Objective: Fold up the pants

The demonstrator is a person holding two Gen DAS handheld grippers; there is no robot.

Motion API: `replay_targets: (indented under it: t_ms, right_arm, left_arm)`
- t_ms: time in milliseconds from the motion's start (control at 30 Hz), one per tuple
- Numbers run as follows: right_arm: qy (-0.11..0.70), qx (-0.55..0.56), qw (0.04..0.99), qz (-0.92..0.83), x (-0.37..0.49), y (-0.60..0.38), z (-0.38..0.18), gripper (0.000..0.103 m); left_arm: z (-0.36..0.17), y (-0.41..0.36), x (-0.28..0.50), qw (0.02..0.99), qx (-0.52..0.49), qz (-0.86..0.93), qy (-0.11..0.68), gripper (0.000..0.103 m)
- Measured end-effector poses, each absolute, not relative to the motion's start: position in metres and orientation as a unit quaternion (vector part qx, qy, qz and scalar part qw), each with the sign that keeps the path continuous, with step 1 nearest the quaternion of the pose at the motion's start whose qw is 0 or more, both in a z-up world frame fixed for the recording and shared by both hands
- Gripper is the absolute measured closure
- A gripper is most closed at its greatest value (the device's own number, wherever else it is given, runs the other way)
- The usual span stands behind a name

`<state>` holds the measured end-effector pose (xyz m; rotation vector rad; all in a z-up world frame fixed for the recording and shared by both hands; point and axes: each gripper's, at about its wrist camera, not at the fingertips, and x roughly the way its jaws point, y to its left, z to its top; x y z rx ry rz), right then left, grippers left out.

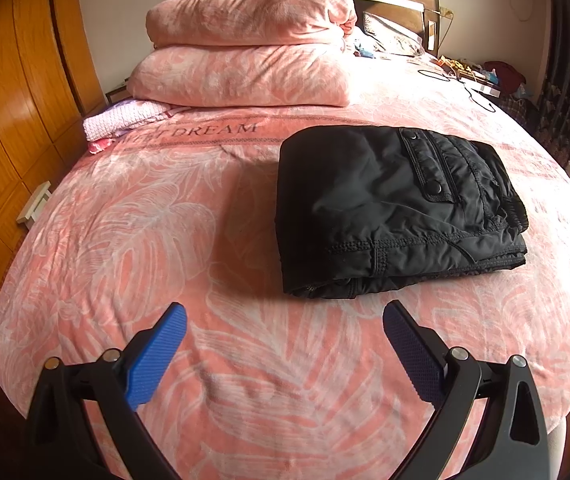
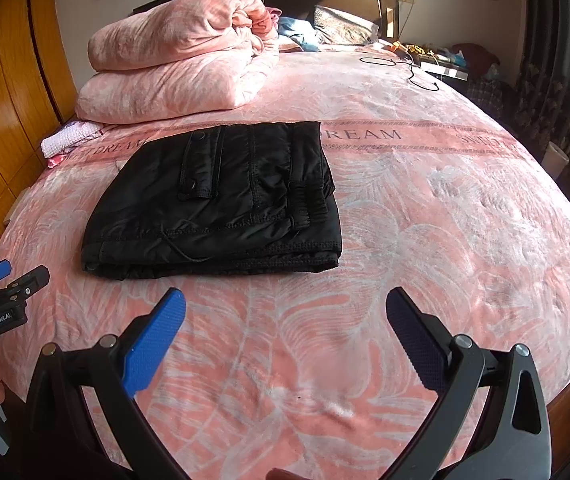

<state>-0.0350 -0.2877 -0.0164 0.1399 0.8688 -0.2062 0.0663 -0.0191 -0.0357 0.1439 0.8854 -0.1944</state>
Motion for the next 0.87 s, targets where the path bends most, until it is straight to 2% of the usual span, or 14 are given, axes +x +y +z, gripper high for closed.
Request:
replay_targets:
  t_ms: [867]
  right_arm:
    - [0.425, 0.074, 0.897, -0.100, -0.0349, -0.2904, -0.0214, 0.003]
  left_arm:
    - [-0.0406, -0.0187, 0.0669, 0.890, 0.051, -0.101, 0.441, 0.004]
